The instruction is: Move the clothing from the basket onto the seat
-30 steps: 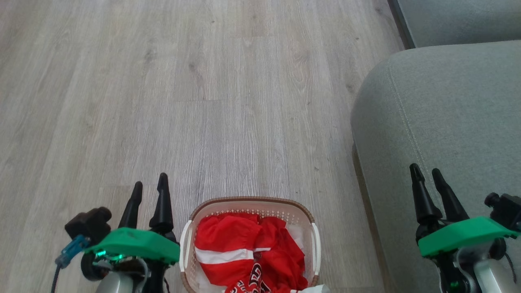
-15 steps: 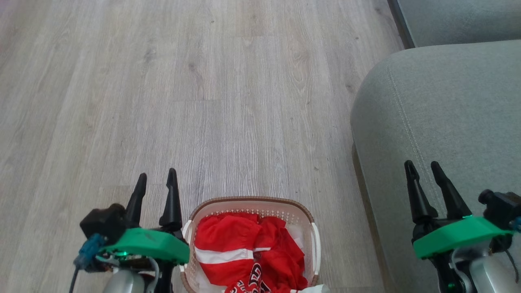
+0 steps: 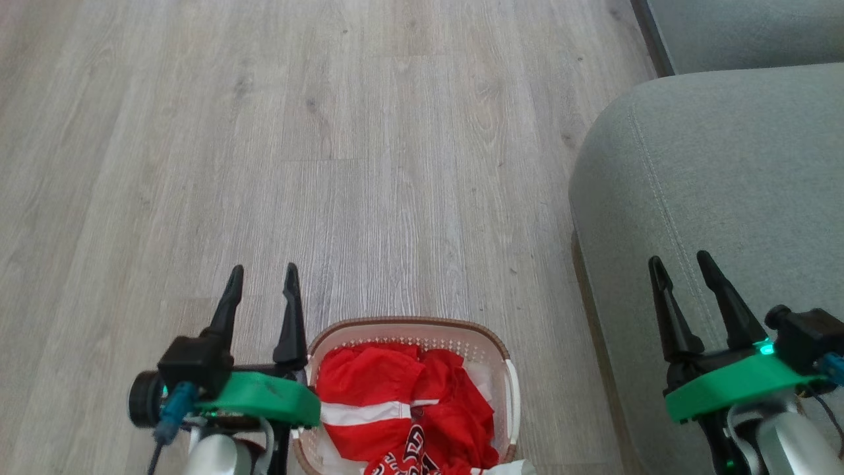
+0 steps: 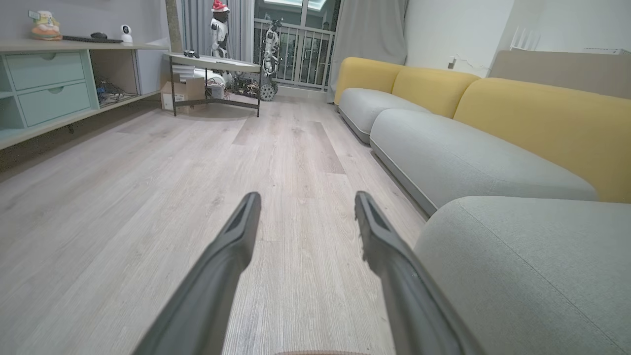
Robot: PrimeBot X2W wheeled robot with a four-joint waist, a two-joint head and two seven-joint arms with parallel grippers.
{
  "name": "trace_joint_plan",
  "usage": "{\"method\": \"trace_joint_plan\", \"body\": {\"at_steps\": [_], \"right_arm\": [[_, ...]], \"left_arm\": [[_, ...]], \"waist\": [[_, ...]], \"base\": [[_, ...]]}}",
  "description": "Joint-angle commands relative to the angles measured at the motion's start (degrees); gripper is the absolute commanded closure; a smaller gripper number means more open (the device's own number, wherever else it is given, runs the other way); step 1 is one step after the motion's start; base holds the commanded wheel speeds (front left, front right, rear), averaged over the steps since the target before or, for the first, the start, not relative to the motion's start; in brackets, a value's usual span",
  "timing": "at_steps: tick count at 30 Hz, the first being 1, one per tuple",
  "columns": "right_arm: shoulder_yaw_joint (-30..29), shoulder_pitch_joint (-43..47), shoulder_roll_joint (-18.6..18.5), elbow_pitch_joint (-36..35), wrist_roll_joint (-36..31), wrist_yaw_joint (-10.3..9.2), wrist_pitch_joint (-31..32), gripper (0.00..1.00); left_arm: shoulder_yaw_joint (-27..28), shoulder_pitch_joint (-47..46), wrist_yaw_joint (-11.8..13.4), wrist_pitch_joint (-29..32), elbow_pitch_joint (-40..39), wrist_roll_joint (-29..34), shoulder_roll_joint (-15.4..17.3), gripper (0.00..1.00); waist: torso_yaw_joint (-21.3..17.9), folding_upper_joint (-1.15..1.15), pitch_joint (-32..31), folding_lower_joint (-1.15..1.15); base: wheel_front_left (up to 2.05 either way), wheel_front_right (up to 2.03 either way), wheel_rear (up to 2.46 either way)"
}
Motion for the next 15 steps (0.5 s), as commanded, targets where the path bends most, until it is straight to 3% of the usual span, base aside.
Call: {"method": "trace_joint_plan", "body": {"at_steps": [1, 11, 15], "right_arm": [[1.17, -2.92, -1.61, -2.49, -1.68, -0.01, -1.05, 0.0], [2.05, -2.86, -2.43, -3.7, -7.61, -0.01, -2.74, 0.0], [1.87, -2.79, -2.32, -3.61, -7.81, -0.01, -2.79, 0.0]], "left_arm": [[0.97, -3.33, 0.44, -0.82, -2.53, 1.95, 0.59, 0.0], [-0.37, -3.42, 1.72, -2.5, -3.89, 8.83, 0.65, 0.0], [-0.35, -3.38, 1.71, -2.55, -3.9, 8.89, 0.65, 0.0]], "waist": [[0.03, 0.0, 0.01, 0.0], [0.11, 0.0, 0.07, 0.0], [0.12, 0.0, 0.05, 0.0]], "base": [[0.0, 0.0, 0.0], [0.0, 0.0, 0.0], [0.0, 0.0, 0.0]]}}
